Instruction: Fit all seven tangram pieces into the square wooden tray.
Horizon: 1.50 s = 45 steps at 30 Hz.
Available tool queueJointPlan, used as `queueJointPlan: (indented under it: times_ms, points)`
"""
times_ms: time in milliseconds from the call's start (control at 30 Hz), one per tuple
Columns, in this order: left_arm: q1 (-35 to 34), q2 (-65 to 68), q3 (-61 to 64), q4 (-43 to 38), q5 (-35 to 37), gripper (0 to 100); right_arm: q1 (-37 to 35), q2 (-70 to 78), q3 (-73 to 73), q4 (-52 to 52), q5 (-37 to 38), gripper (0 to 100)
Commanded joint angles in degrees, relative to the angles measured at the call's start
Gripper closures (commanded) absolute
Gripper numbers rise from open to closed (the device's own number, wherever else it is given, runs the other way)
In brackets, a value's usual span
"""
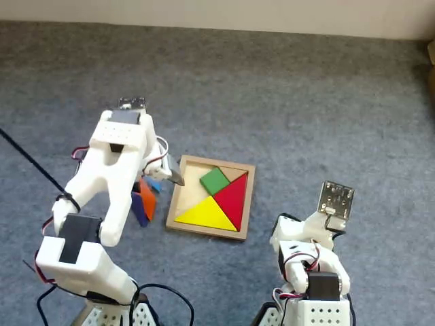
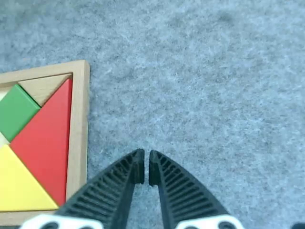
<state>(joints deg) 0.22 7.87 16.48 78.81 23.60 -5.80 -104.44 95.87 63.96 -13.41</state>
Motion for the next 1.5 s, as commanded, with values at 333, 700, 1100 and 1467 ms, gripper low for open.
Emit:
queueJointPlan:
  times_ms: [333, 700, 1100, 1467]
  points:
    - [-1.54, -2.86, 8.75, -15.47, 3.34, 66, 0.75, -0.75, 8.04, -0.04, -0.35, 96.7]
    - [-0.75, -2.42, 6.99, -19.87, 10.02, 66, 0.75, -0.75, 8.04, -0.04, -0.35, 96.7]
    - [-0.13, 7.6, 1.27, -16.09, 9.76, 80, 0.75, -0.75, 8.04, -0.04, -0.35, 96.7]
    - [-0.4, 7.16, 0.84, -13.45, 9.67, 88, 0.75, -0.75, 8.04, -0.04, -0.35, 96.7]
